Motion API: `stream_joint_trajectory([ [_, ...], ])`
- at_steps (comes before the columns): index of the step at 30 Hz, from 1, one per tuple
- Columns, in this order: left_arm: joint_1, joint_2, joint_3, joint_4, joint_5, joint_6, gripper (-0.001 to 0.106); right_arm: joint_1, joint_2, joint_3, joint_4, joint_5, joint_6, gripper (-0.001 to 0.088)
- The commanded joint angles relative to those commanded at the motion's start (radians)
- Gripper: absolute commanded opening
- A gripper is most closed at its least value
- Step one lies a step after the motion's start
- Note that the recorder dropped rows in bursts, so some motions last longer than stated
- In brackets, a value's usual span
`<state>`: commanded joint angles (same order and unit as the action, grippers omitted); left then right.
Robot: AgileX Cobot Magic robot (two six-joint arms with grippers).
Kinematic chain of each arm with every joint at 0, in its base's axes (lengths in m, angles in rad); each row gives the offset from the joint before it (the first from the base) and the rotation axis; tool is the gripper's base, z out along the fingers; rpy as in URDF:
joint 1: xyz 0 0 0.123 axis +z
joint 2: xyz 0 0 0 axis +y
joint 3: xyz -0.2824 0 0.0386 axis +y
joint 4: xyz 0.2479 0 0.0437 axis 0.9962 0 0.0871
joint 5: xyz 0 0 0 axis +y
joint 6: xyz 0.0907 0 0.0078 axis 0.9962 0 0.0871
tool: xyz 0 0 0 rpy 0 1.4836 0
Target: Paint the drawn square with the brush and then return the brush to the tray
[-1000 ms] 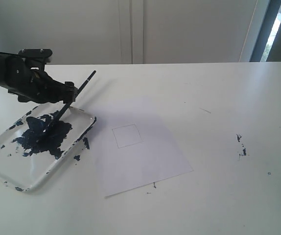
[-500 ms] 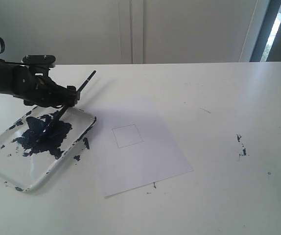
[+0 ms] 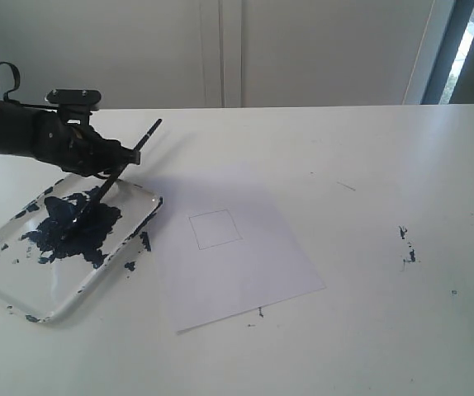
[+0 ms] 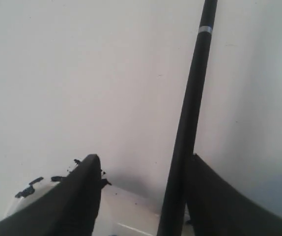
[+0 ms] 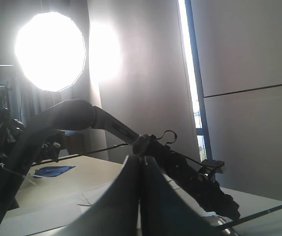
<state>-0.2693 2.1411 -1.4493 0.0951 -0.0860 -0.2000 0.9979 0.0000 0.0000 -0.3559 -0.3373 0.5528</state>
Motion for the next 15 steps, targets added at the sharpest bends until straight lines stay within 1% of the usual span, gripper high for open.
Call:
stream_joint_trajectory([
  [2, -0.007, 0.001, 0.000, 0.000, 0.003, 0.017, 0.055, 0.000, 0.000, 0.000, 0.000, 0.000, 0.000, 0.0000],
  [11, -0.022, 0.034, 0.000, 0.000, 0.004, 0.017, 0.054, 0.000, 0.000, 0.000, 0.000, 0.000, 0.000, 0.0000],
  [12, -0.022, 0.036, 0.000, 0.000, 0.003, 0.019, 0.053, 0.000, 0.000, 0.000, 0.000, 0.000, 0.000, 0.0000],
  [15, -0.023, 0.036, -0.002, 0.002, -0.003, 0.022, 0.042, 0.000, 0.000, 0.000, 0.000, 0.000, 0.000, 0.0000],
])
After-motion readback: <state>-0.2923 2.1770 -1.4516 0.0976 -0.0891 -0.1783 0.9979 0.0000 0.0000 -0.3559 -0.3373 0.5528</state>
